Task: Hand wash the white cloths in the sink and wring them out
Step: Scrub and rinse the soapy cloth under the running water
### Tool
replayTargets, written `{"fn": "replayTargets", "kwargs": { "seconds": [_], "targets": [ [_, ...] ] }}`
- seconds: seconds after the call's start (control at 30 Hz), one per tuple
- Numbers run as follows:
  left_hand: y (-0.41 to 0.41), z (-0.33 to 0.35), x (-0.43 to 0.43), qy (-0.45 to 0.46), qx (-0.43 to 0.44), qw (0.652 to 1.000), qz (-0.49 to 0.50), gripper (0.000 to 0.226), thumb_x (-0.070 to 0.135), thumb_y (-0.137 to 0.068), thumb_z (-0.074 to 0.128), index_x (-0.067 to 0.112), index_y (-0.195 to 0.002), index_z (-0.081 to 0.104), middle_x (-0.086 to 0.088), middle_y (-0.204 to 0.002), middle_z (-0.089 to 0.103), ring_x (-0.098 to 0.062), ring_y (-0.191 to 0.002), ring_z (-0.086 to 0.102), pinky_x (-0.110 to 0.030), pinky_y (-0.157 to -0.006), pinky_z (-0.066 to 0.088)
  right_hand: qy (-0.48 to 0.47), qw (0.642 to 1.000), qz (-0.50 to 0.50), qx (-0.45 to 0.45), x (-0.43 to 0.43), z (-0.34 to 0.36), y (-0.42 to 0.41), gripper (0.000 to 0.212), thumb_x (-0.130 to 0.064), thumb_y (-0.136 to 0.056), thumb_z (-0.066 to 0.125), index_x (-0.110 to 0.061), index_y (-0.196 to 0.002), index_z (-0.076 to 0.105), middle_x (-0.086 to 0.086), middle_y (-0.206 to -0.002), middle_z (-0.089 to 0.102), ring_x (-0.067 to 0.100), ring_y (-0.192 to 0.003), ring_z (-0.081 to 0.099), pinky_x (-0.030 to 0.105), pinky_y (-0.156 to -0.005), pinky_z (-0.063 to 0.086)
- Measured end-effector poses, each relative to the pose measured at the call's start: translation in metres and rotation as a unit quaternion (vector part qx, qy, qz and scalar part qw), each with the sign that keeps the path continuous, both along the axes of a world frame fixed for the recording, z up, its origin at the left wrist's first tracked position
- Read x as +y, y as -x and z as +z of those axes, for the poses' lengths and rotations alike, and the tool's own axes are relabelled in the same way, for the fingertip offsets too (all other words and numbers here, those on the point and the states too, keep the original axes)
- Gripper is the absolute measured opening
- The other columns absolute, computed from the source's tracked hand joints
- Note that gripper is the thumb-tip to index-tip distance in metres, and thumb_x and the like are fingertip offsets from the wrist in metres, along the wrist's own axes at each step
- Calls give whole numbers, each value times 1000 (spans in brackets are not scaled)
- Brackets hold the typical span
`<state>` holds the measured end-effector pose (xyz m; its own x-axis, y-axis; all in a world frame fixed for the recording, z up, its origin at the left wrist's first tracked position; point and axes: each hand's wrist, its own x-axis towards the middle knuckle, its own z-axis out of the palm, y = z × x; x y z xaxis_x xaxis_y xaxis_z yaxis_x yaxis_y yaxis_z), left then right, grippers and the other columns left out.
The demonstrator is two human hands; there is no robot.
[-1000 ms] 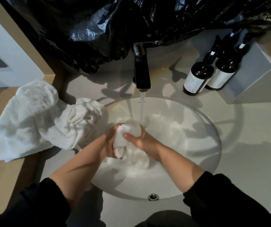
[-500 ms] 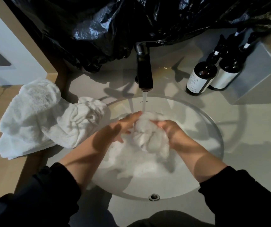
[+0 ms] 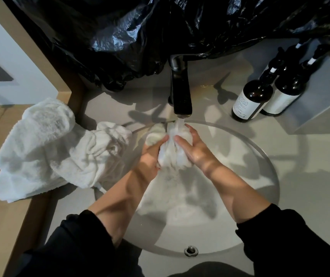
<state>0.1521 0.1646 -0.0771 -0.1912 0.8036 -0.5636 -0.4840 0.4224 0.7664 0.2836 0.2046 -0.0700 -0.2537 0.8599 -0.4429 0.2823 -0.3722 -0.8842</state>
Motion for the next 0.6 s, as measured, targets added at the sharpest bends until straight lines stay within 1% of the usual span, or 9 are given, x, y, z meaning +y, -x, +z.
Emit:
{"fn": "replayTargets", "kwargs": {
  "seconds": [0.1, 0.17, 0.2, 0.27, 0.37, 0.43, 0.47, 0.53, 0.6],
  "targets": [
    [-5, 10, 0, -17, 100, 994, -38, 43, 32, -97, 54, 3, -129, 50, -11, -127, 60, -9, -87, 62, -14, -61, 53, 9, 997, -64, 49, -4, -2, 11, 79, -55, -79, 66, -28, -144, 31, 2, -129, 58, 19, -113, 60, 38, -101, 47],
    [-7, 22, 7, 18, 186, 978, -90, 45, 46, -100, 40, 9, -118, 57, -6, -113, 62, -12, -89, 62, -15, -66, 53, 1, 992, -112, 51, 4, 1, 14, 66, -53, -77, 64, -16, -130, 50, 6, -114, 67, 21, -100, 66, 40, -90, 53],
    [-6, 27, 11, 53, 213, 968, -124, 53, 55, -98, 33, 12, -111, 60, -6, -107, 63, -18, -93, 63, -23, -72, 55, 7, 990, -133, 55, 10, 3, 12, 50, -46, -81, 63, -13, -118, 60, 7, -105, 70, 23, -94, 68, 39, -86, 54],
    [-2, 36, 16, 90, 222, 950, -199, 66, 69, -91, 26, 17, -108, 63, -7, -103, 66, -25, -97, 63, -38, -77, 58, 62, 982, -168, 59, 21, 10, 9, 26, -36, -85, 63, -15, -100, 68, 8, -94, 73, 27, -88, 69, 40, -84, 56],
    [0, 43, 18, 71, 260, 917, -293, 68, 72, -89, 29, 19, -125, 54, -4, -112, 61, -18, -93, 59, -38, -80, 54, 84, 981, -170, 44, 27, 15, 6, 10, -27, -86, 63, -18, -85, 68, 9, -90, 73, 31, -91, 70, 39, -84, 56],
    [1, 42, 20, 82, 252, 913, -311, 71, 75, -85, 38, 22, -130, 50, -2, -119, 58, -16, -93, 59, -40, -81, 53, 88, 978, -180, 66, 23, 14, 6, 8, -18, -88, 61, -15, -83, 67, 13, -91, 72, 34, -92, 69, 45, -87, 56],
    [4, 40, 23, 97, 257, 904, -328, 75, 80, -80, 40, 25, -130, 49, -1, -123, 58, -18, -100, 59, -41, -83, 52, 88, 978, -178, 71, 18, 14, 4, 9, -16, -89, 60, -14, -84, 66, 14, -91, 71, 34, -89, 69, 44, -85, 56],
    [11, 39, 22, 130, 256, 877, -385, 86, 84, -73, 44, 28, -138, 42, -1, -135, 52, -25, -123, 50, -46, -90, 48, 81, 984, -150, 49, 11, 10, -2, 13, -20, -92, 58, -14, -84, 66, 13, -87, 70, 30, -82, 68, 35, -76, 56],
    [15, 34, 12, 135, 195, 889, -392, 88, 76, -74, 53, 26, -144, 35, -2, -141, 47, -27, -130, 45, -51, -99, 44, 90, 991, -100, 18, 5, 5, -10, 21, -33, -90, 59, -14, -86, 68, 12, -87, 71, 30, -82, 68, 32, -74, 50]
  ]
}}
